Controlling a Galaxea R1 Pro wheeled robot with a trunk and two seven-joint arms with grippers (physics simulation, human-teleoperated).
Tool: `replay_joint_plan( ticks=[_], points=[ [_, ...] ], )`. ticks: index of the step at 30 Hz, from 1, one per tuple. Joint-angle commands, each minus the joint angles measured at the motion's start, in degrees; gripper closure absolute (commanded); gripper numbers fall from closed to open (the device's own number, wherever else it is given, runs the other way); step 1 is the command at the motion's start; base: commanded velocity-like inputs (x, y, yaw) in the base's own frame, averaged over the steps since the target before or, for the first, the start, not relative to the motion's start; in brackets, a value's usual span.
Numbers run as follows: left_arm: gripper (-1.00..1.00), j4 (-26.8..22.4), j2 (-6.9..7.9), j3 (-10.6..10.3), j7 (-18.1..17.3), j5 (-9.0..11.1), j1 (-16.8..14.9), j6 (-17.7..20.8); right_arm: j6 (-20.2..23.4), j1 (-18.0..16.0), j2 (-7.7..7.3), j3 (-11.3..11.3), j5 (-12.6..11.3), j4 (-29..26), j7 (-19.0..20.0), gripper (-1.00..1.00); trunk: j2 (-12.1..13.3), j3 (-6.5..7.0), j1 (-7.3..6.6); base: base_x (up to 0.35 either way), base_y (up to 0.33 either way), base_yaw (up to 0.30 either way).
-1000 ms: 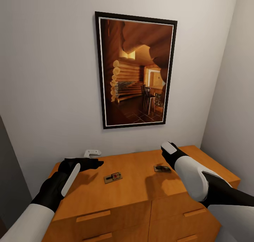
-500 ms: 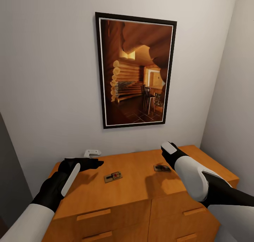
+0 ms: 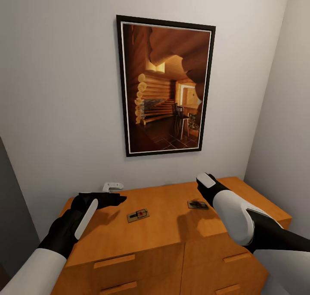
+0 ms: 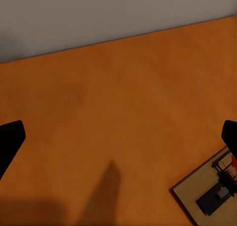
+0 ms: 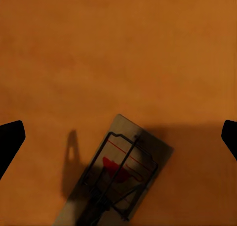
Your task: Take the four mousetraps from the cabinet in the bathroom and place them on the bathroom floor. Make sure all four end up on the same floor surface, and ensure that at least two of them are either under or directly next to the same bathroom sink.
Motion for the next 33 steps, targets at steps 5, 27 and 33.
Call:
replay_joint_plan(
  ticks=[5, 27, 33],
  points=[
    [-1.0, -0.05, 0.04, -0.07, -0.25, -0.25, -0.05, 0.2, 0.39, -0.01, 0.0, 0.35, -0.16, -0.13, -0.26, -1.0, -0.05, -0.08, 0.0, 0.0, 0.0, 0.0],
    [-1.0, -0.03, -0.13, -0.13, -0.22, -0.24, 0.0, 0.26, 0.92, -0.01, 3.28, 0.86, 0.64, 1.36, -0.29, -1.0, -0.05, -0.08, 0.0, 0.0, 0.0, 0.0],
    [-1.0, 0.01, -0.13, -0.13, -0.2, -0.24, -0.02, 0.26, 1.02, -0.01, 4.3, 0.91, 0.8, 1.44, -0.04, -1.0, -0.05, -0.08, 0.0, 0.0, 0.0, 0.0]
  ],
)
